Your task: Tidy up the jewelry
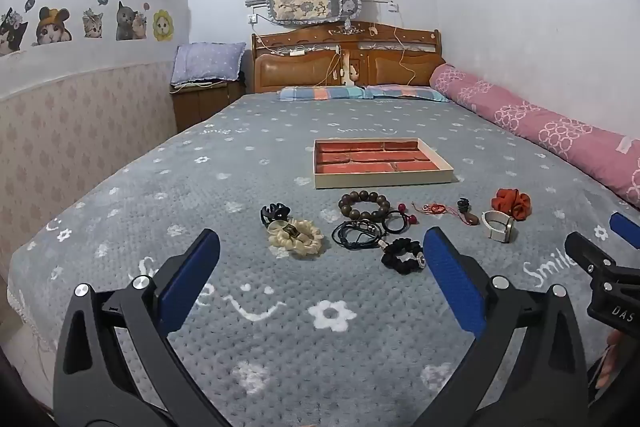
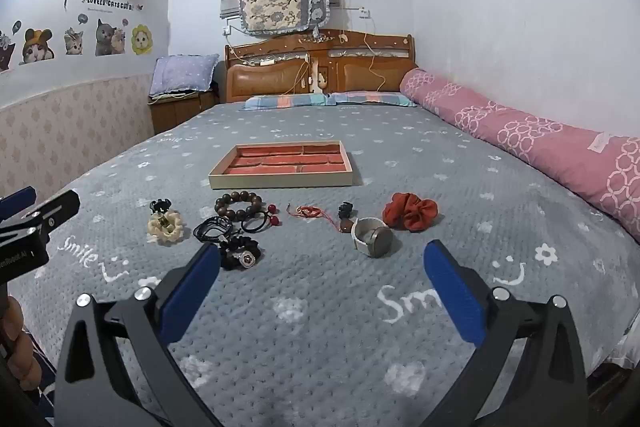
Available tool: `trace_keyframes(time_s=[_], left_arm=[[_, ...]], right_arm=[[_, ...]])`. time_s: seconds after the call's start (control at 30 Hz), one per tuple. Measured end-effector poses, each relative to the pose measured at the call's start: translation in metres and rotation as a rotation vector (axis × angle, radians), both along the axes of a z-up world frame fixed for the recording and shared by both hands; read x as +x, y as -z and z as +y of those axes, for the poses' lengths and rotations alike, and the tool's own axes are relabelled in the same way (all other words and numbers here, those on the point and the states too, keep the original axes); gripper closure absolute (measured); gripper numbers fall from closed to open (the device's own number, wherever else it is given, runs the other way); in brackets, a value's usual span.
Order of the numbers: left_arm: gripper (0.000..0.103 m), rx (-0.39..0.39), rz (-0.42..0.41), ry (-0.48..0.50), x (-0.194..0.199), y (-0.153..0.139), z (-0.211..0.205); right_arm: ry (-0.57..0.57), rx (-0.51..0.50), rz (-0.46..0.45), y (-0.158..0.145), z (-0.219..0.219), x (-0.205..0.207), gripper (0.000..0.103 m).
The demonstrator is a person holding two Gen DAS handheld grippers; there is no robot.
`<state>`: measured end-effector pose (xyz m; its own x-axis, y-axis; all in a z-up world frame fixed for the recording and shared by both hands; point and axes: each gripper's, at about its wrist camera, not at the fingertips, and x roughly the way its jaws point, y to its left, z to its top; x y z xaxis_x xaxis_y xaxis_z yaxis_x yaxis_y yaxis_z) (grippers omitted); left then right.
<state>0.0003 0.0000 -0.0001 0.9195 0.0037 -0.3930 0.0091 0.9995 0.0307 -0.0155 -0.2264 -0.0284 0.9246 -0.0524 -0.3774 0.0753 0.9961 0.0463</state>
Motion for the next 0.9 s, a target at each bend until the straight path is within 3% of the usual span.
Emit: trace_keyframes(time_s=[0.9], left_arm=[[0.005,0.006,-0.01,-0.001,-0.0002,0.0038,0.0051]], right_arm=[[0.012,-0.002,0.003,-0.0019,-0.0059,0.0021,0.004]])
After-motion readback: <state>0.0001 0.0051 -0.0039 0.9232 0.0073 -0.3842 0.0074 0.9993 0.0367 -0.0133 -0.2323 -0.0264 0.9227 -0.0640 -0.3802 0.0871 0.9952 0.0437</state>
